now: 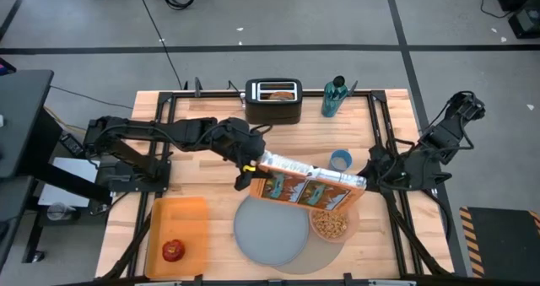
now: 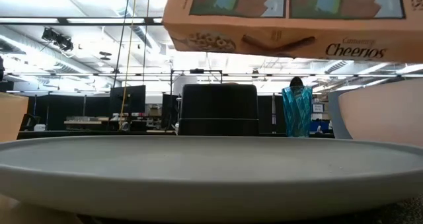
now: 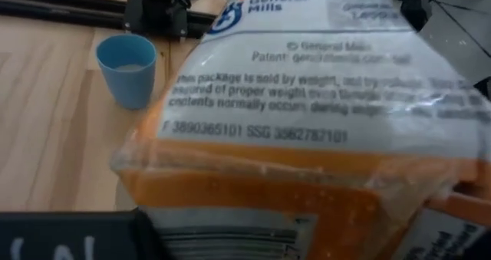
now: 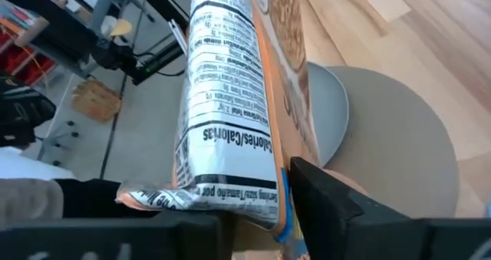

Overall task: Arrange a breakfast setting
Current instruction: Pour the cereal into the light orange bowl on the table mat

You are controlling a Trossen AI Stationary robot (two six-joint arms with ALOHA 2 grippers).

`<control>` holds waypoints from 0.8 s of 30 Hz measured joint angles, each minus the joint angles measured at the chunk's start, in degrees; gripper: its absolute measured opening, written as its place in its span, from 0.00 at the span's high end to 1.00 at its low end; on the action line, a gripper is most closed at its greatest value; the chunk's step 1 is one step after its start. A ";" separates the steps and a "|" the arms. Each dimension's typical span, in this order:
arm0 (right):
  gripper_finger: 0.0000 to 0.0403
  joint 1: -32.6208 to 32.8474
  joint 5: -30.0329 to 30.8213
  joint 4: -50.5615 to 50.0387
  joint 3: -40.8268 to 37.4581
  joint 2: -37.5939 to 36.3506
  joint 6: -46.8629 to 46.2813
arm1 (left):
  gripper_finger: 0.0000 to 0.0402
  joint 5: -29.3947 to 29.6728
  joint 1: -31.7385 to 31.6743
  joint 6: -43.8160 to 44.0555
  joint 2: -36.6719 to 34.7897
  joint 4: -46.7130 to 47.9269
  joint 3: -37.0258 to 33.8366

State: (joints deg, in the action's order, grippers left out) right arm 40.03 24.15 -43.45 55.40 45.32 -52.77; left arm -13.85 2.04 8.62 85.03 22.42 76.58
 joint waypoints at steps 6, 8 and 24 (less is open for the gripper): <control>0.80 -0.27 0.24 0.15 0.04 1.16 -1.05 | 0.54 -1.24 0.20 0.15 0.24 5.28 0.00; 0.82 -0.94 0.14 0.47 0.04 1.50 -1.08 | 0.54 -1.24 0.20 0.15 0.24 6.17 0.00; 0.98 -9.12 -12.26 6.68 0.19 5.12 2.56 | 0.34 -1.95 0.20 3.21 0.35 16.37 -0.09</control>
State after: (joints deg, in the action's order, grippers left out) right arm 30.91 11.88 -36.77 55.59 50.44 -50.21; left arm -15.80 2.24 11.83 85.38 38.80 76.49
